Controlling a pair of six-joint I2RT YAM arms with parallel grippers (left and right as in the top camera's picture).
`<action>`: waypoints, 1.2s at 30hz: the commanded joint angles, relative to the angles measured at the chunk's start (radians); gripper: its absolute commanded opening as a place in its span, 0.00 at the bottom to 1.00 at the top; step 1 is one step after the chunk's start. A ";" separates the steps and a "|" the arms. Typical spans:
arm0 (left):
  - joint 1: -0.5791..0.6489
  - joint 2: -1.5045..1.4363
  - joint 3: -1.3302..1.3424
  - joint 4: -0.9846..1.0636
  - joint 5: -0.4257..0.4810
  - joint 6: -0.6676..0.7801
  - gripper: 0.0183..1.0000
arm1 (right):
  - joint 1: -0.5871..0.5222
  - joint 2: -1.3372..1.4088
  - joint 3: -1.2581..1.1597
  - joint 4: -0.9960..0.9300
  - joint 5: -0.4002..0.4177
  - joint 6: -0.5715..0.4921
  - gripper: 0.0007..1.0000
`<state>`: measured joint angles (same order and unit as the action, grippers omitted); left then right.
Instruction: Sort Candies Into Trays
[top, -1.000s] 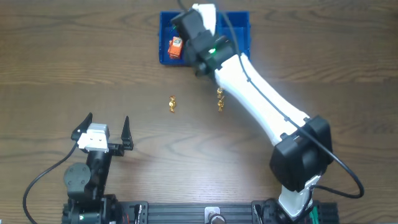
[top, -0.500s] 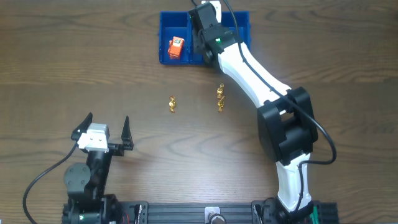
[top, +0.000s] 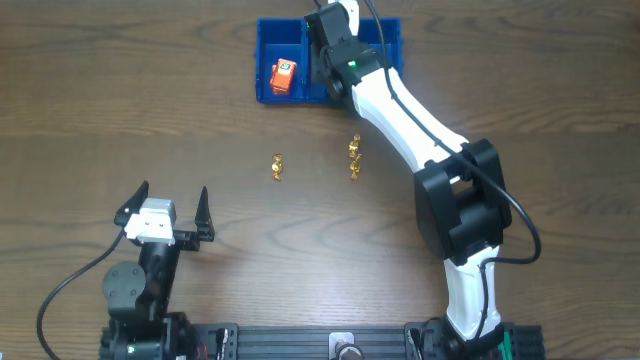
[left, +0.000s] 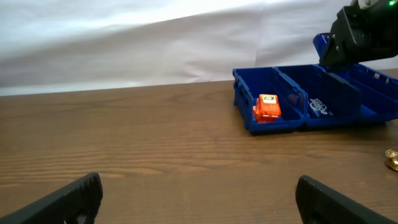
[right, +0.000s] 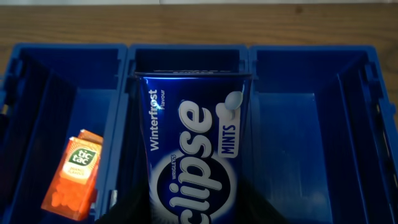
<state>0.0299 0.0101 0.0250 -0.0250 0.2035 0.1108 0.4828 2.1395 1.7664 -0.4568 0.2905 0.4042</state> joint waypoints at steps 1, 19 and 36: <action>0.002 -0.006 -0.021 -0.031 0.007 0.017 1.00 | 0.019 0.017 0.017 0.016 0.028 0.014 0.18; 0.002 -0.006 -0.021 -0.031 0.007 0.017 1.00 | 0.023 0.017 0.016 0.002 0.049 0.014 1.00; 0.002 -0.006 -0.021 -0.031 0.007 0.017 1.00 | 0.315 -0.145 0.013 -0.390 -0.002 0.033 1.00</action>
<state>0.0299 0.0101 0.0250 -0.0250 0.2035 0.1120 0.7521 1.9736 1.7744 -0.7956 0.3428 0.4011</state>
